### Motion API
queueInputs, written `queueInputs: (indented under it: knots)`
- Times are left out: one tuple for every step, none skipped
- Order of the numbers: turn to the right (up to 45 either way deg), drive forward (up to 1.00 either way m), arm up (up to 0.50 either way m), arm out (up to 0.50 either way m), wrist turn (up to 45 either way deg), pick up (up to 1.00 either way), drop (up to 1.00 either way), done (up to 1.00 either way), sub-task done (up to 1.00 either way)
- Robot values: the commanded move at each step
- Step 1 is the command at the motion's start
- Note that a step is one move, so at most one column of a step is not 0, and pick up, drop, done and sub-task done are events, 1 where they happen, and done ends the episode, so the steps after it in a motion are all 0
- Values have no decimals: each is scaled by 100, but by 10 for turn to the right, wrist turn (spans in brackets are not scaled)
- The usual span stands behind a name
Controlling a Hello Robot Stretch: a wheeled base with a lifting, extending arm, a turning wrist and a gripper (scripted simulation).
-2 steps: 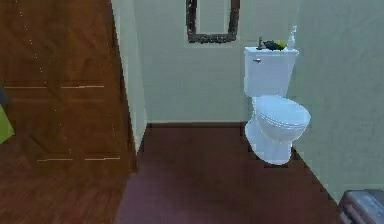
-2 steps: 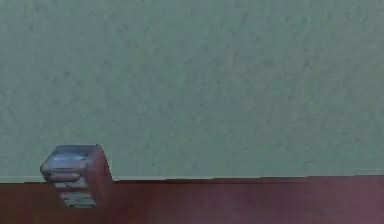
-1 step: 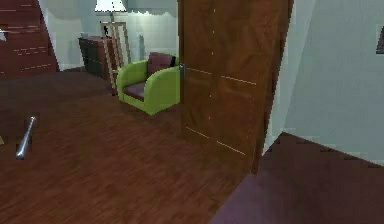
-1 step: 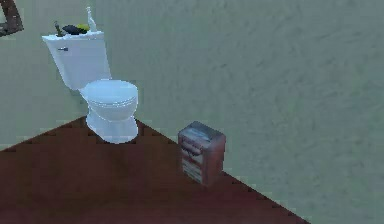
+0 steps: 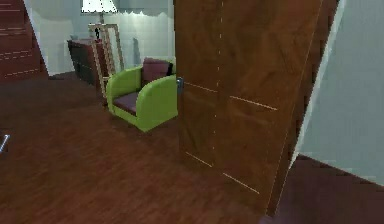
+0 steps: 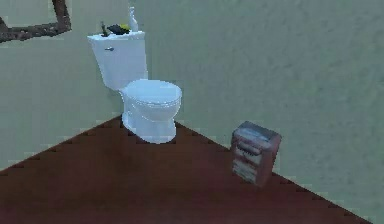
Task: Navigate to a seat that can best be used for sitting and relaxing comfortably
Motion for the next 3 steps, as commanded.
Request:
queueInputs:
  knots:
    - [-450, 0, 0, 0, 0, 0, 0, 0, 0]
    - [-30, 0, 0, 0, 0, 0, 0, 0, 0]
    - [0, 100, 0, 0, 0, 0, 0, 0, 0]
